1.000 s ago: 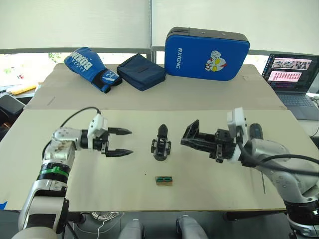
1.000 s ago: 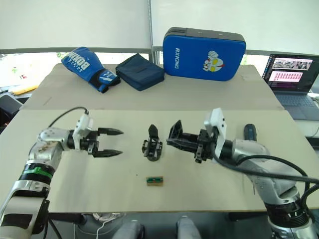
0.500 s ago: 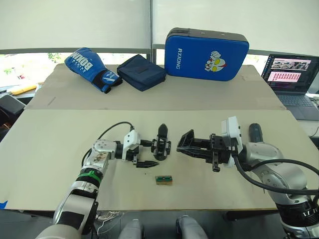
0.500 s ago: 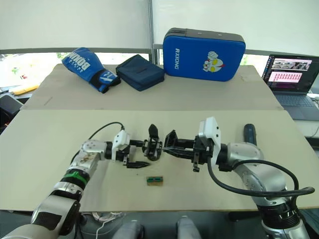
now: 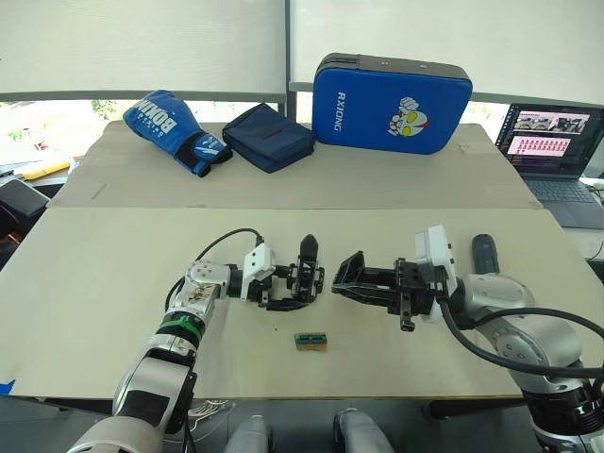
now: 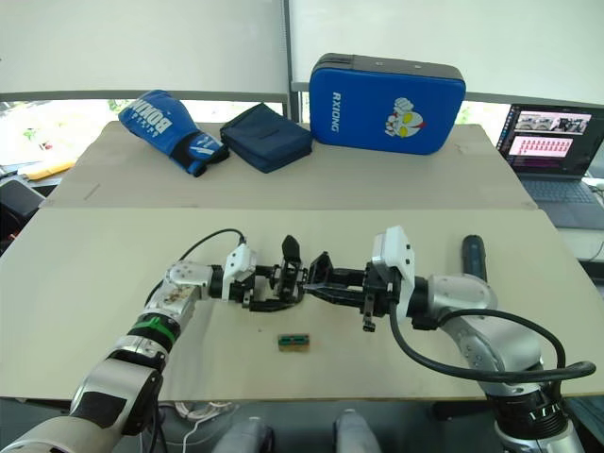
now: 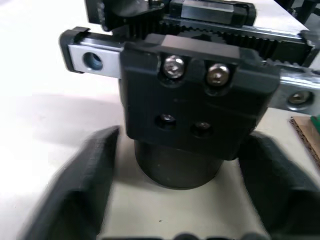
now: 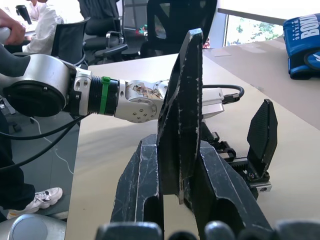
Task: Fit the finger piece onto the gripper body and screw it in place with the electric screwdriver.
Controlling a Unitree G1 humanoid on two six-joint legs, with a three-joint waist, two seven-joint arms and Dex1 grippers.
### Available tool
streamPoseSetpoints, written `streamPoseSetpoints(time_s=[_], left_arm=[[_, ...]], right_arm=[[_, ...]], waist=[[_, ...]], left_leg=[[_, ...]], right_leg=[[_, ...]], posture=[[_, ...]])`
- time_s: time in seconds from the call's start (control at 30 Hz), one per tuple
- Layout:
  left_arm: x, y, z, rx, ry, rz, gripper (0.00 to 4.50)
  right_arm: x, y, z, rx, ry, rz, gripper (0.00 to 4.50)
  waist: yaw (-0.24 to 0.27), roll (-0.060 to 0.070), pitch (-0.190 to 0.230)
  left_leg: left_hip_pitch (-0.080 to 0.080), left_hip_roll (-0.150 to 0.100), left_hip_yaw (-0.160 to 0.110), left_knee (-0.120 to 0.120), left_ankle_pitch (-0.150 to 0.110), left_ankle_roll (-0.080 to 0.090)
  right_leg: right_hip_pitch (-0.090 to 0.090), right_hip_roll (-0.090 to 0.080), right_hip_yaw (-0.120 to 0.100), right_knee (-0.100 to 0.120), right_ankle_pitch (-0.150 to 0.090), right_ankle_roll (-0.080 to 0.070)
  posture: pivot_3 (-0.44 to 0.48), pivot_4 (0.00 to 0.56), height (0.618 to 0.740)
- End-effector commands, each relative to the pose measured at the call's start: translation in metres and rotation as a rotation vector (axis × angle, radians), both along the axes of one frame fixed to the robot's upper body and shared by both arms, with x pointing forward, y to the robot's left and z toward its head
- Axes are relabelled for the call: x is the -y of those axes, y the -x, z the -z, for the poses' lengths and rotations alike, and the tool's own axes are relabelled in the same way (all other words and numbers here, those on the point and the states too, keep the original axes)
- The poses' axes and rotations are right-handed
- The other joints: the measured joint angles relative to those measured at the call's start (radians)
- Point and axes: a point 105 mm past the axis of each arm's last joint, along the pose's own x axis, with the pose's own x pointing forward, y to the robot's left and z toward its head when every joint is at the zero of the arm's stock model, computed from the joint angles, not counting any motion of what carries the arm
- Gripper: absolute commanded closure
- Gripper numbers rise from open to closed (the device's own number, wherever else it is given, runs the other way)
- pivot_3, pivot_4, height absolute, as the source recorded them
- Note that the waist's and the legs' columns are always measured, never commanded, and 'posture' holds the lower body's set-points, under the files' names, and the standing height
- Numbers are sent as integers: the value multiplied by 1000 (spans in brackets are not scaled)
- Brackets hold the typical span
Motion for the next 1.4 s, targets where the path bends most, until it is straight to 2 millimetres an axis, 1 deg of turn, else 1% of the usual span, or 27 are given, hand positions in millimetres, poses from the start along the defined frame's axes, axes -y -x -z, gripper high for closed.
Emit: streamPoseSetpoints(time_s=[0.03,0.13,0.23,0.33,0.5,0.7,0.83,0.9,1.1,1.4], left_arm=[[1,3,2,6,-9,24,2232],[3,3,2,10,-7,25,2228],[5,4,0,19,-4,24,2228],[8,4,-1,26,-4,28,2228],[12,3,-4,44,-21,20,2228],[11,3,-3,55,-52,4,2228],[11,5,-1,48,-55,0,2228],[10,5,-1,45,-56,-2,2228],[10,7,1,33,-59,-8,2228],[10,7,3,27,-59,-9,2228]], right_arm=[[-4,5,-7,27,-18,-24,4141],[-7,4,-8,37,-26,-34,4141],[-15,0,-8,56,-26,-42,4141],[-26,-11,-3,87,4,-33,4141],[-37,-25,3,113,39,-26,4141],[-45,-34,15,107,78,-28,4141],[-48,-36,21,97,91,-29,4141],[-49,-37,24,90,97,-29,4141],[-50,-42,35,74,130,-12,4141],[-44,-44,47,46,159,-2,4141]], waist=[[0,0,0],[0,0,0],[0,0,0],[-1,0,0],[3,0,0],[3,0,0],[3,0,0],[2,0,0],[2,0,0],[2,0,0]], left_leg=[[0,0,0,0,0,0],[0,0,0,0,0,0],[0,0,0,0,0,0],[1,0,0,0,0,0],[0,0,0,1,0,0],[1,0,0,1,0,0],[1,0,0,2,0,0],[1,0,0,2,0,0],[1,-1,0,2,0,0],[3,-1,0,3,0,0]], right_leg=[[0,0,0,0,0,0],[0,0,0,0,0,0],[0,0,0,0,0,0],[0,0,0,1,0,0],[1,0,0,1,0,0],[1,0,0,2,0,0],[1,0,0,3,0,0],[1,0,0,7,0,0],[1,0,0,7,0,0],[2,0,0,7,0,0]], posture=[[0,150,740],[0,150,740],[0,150,740],[0,150,740],[0,150,740],[0,150,740],[0,150,740],[0,150,740],[0,150,740],[0,150,740]])
